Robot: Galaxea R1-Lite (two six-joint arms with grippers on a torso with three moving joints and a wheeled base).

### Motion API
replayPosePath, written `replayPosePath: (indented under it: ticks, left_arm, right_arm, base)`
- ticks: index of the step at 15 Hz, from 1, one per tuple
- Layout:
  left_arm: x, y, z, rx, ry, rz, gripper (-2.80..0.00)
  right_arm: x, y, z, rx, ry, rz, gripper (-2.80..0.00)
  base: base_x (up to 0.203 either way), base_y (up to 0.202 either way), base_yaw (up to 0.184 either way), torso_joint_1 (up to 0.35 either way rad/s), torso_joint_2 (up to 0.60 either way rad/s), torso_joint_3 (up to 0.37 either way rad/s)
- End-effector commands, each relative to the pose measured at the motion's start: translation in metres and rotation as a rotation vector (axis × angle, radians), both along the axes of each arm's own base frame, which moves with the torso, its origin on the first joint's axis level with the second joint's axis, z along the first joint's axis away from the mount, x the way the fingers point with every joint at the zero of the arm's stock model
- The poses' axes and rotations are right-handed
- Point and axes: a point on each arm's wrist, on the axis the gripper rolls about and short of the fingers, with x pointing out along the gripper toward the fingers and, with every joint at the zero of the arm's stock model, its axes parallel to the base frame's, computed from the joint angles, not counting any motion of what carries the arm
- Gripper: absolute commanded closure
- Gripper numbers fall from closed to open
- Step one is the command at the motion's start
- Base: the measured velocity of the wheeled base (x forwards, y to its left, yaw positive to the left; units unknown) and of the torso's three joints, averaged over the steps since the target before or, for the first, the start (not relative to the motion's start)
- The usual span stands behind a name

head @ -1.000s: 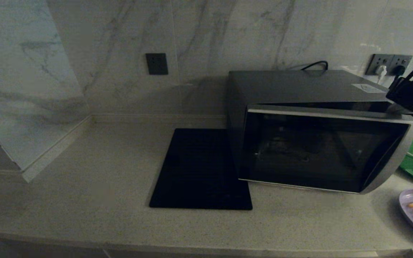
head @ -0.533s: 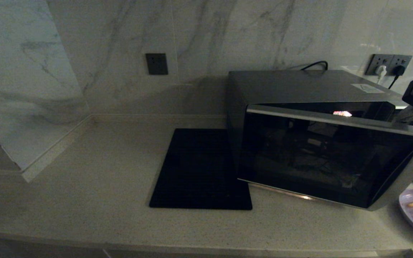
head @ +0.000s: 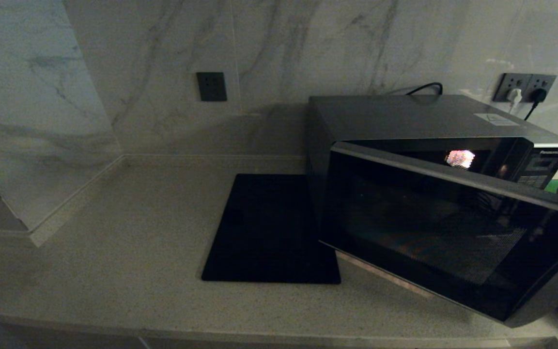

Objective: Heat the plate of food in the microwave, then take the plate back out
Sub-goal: Open the microwave oven

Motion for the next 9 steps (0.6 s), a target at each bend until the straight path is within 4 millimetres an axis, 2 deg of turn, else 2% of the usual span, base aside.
replayPosePath:
  ticks: [1, 4, 9]
  left_arm:
    - [0.000, 0.000, 0.000, -0.001, 0.000, 0.000, 0.00]
    - [0.000, 0.000, 0.000, -0.001, 0.000, 0.000, 0.00]
    - [0.000, 0.000, 0.000, -0.001, -0.001, 0.000, 0.00]
  right_arm:
    - [-0.021, 0.005, -0.001, 0.014, -0.001, 0.017, 0.00]
    - [-0.047, 0.013, 0.001, 0.027, -0.018, 0.083, 0.00]
    - [-0.096, 0.044, 0.004, 0.058, -0.014, 0.279, 0.00]
  base:
    - [0.000, 0.000, 0.000, 0.000, 0.00, 0.000]
    - [0.000, 0.000, 0.000, 0.000, 0.00, 0.000]
    - [0.000, 0.000, 0.000, 0.000, 0.00, 0.000]
